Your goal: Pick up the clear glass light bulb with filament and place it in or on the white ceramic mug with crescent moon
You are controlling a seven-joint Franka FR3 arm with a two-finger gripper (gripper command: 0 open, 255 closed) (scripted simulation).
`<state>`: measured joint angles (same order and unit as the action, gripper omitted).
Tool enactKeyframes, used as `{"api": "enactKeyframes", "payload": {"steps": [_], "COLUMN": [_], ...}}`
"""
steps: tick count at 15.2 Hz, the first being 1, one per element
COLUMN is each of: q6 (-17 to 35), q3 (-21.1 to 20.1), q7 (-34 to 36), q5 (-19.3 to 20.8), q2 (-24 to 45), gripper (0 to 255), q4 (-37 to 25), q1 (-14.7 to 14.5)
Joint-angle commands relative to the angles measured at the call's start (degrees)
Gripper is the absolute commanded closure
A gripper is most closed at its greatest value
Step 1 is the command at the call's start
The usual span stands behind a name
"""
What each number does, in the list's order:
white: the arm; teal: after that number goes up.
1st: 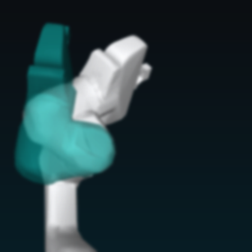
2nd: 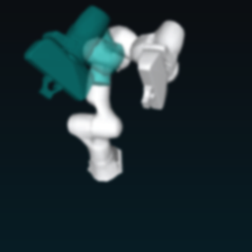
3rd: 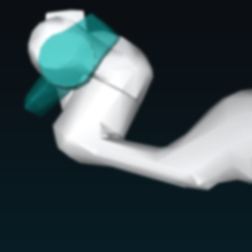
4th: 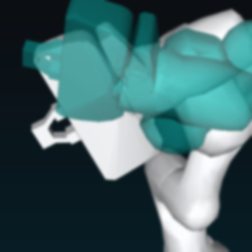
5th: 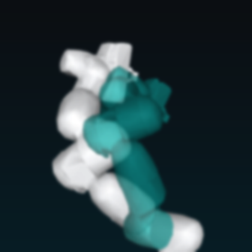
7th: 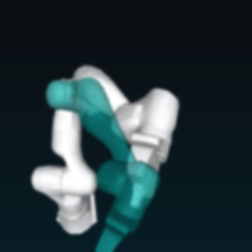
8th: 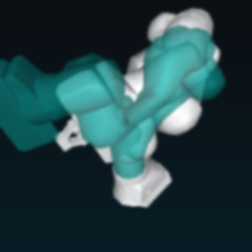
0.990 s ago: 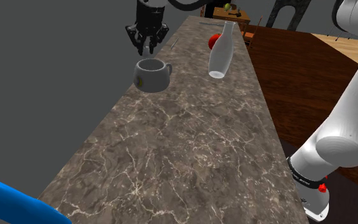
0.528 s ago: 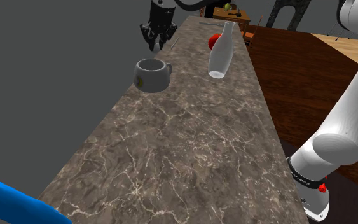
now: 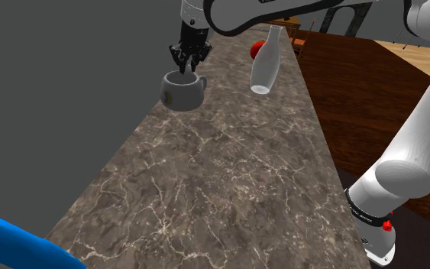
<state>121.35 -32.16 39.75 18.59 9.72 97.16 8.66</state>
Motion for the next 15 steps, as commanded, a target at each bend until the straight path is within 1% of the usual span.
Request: {"api": "enactKeyframes", "payload": {"steps": [1, 7, 8, 13, 15], "q6": [0.5, 0.5, 0.5, 0.5, -2.4], "q3": [0.0, 0.0, 0.0, 0.0, -0.4], "q7": [0.1, 0.1, 0.1, 0.1, -0.8], "q5": [0.1, 0.1, 0.1, 0.1, -1.4], "q2": [0.0, 0.0, 0.0, 0.0, -1.9], "gripper": [255, 255, 0, 0, 0], "q4": [0.5, 0.5, 0.5, 0.5, -0.8], "q1": [0.0, 0.0, 0.0, 0.0, 0.2]}}
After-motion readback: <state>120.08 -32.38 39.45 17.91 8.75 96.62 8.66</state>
